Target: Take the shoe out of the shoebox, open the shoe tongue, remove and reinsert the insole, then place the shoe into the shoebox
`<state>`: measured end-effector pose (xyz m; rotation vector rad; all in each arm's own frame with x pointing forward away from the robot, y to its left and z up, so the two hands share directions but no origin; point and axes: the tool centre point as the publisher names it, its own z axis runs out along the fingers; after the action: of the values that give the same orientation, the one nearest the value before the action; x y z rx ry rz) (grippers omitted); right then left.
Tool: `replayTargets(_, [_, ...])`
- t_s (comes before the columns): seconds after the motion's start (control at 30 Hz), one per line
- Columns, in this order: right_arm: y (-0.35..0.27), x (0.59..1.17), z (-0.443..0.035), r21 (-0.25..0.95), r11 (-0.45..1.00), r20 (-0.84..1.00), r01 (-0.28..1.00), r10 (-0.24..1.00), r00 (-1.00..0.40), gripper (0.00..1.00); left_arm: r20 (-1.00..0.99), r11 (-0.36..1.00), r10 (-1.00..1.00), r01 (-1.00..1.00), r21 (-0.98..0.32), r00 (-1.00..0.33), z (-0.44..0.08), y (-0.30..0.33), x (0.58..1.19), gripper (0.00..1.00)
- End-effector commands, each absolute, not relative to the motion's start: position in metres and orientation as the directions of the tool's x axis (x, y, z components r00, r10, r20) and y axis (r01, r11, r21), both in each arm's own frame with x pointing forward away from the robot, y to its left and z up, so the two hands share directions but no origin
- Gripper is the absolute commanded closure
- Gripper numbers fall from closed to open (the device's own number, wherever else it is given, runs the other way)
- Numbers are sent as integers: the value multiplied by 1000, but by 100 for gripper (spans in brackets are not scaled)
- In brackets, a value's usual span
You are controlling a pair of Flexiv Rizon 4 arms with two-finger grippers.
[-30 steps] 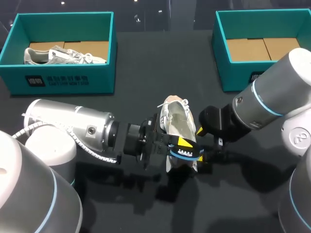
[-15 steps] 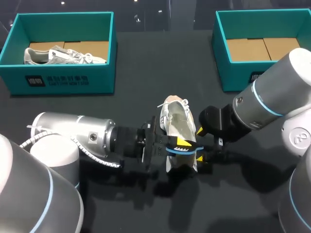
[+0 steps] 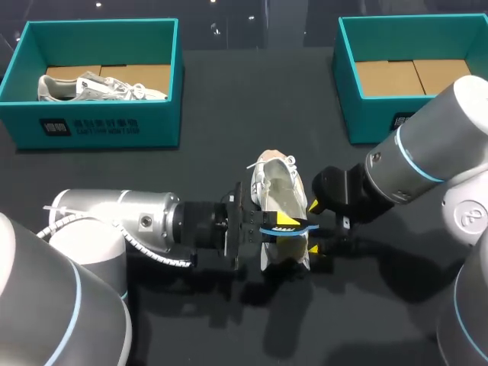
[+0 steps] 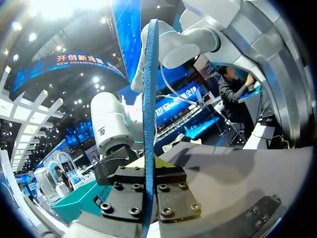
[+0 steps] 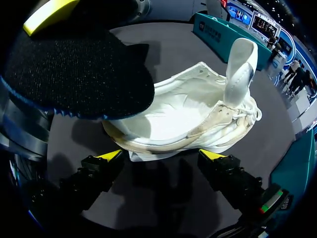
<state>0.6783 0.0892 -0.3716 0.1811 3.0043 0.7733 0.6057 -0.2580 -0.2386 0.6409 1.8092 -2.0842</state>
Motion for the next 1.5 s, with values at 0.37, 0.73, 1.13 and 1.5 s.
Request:
replayTargets(0.37, [88, 677, -372, 484, 869, -6, 104, 122, -993, 0, -474, -178, -48, 475, -862, -879, -243, -267, 614, 100])
replayTargets(0.73, [88, 677, -372, 484, 869, -6, 104, 122, -993, 0, -445, -143, -85, 453, -880, -892, -248, -277, 622, 100])
replayTargets(1.13, [88, 677, -372, 484, 869, -6, 104, 122, -993, 0, -419, -106, -98, 428, -897, -903, -256, -274, 628, 100])
replayTargets(1.5, [88, 677, -372, 484, 869, -6, 104, 122, -993, 0, -421, -108, -78, 428, -897, -904, -260, -265, 629, 100])
